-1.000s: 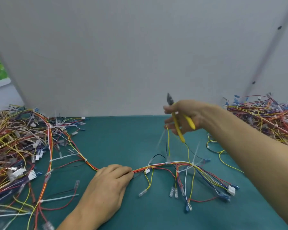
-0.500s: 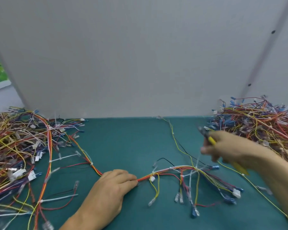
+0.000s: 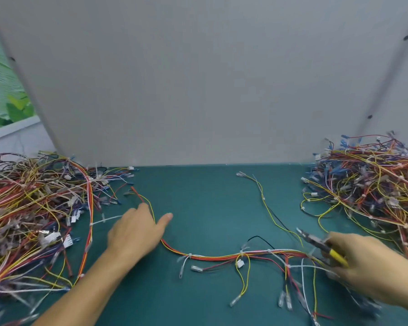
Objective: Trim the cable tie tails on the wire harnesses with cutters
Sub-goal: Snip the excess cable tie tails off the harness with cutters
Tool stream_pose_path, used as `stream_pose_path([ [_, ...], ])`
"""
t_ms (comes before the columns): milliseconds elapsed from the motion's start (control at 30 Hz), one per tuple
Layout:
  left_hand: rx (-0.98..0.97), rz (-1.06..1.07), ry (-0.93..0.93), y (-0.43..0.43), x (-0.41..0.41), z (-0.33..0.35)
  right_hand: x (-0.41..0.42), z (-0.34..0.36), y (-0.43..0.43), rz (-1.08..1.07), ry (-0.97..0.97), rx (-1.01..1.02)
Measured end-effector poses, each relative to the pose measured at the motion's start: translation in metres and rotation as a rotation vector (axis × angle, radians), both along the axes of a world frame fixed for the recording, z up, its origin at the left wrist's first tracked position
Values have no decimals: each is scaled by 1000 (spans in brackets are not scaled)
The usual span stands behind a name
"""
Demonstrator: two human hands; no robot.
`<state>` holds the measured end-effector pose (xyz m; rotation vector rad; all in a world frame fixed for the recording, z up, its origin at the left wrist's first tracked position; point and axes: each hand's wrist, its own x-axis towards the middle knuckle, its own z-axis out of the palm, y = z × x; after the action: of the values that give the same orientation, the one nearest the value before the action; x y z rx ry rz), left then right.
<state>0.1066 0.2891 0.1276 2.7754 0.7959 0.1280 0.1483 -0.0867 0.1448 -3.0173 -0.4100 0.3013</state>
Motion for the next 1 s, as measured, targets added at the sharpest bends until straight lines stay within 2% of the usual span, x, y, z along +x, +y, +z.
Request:
stream_pose_path([
  [67, 58, -5, 51, -2, 6, -4, -2, -10, 6, 34, -12, -22],
  [133, 79, -95, -46, -5, 9, -9, 3, -16, 14, 96, -66, 12],
  [267, -90, -247, -211, -10, 8, -20, 23, -18, 32, 326, -111, 61],
  [367, -276, -167, -360, -8, 8, -23, 37, -23, 46, 482, -168, 97],
  [467, -328, -36, -466, -5, 7, -27, 45, -25, 57, 562, -152, 166],
  [700, -221, -102, -401, -9, 6, -32, 56, -26, 67, 655, -216, 167],
  [800, -184, -150, -376, -10, 4, -29, 55, -27, 63, 614, -206, 207],
  [867, -222, -171, -365, -8, 4, -27, 54, -26, 60, 575, -186, 221],
  [1000, -416, -192, -345, 2, 3, -20, 51, -19, 53, 483, -155, 191],
])
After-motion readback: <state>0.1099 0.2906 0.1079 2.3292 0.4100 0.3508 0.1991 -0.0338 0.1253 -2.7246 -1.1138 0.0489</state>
